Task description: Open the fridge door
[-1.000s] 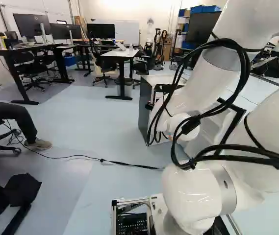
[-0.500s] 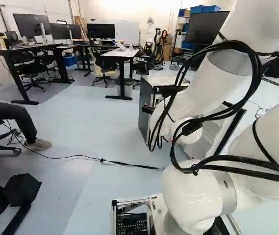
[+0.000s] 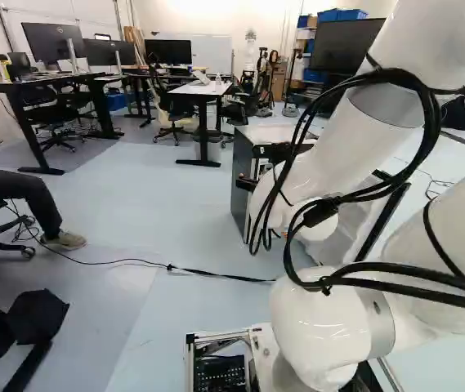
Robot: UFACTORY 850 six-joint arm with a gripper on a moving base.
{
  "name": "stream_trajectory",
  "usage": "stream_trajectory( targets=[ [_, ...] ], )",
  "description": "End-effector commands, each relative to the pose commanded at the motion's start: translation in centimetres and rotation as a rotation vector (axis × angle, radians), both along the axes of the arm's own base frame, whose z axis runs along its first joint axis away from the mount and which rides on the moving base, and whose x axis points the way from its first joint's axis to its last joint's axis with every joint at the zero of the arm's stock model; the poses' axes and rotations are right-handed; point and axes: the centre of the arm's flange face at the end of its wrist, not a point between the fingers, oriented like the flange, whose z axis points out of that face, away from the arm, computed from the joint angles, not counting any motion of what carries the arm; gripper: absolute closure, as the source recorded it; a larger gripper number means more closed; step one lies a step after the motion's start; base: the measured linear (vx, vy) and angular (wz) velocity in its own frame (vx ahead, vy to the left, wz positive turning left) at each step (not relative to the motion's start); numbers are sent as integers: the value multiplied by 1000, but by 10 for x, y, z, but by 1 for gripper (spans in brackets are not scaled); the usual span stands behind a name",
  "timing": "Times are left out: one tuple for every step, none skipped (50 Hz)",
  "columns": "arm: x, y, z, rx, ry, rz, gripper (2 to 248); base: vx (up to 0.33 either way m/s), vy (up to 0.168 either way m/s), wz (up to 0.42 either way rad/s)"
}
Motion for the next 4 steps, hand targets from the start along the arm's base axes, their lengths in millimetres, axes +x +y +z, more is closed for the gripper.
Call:
stream_trajectory(
  targets=[
    [0,0,0,0,0,0,3,0,0,0],
    [0,0,0,0,0,0,3,0,0,0],
    [0,0,0,0,0,0,3,0,0,0],
    [0,0,0,0,0,0,3,0,0,0]
  ],
)
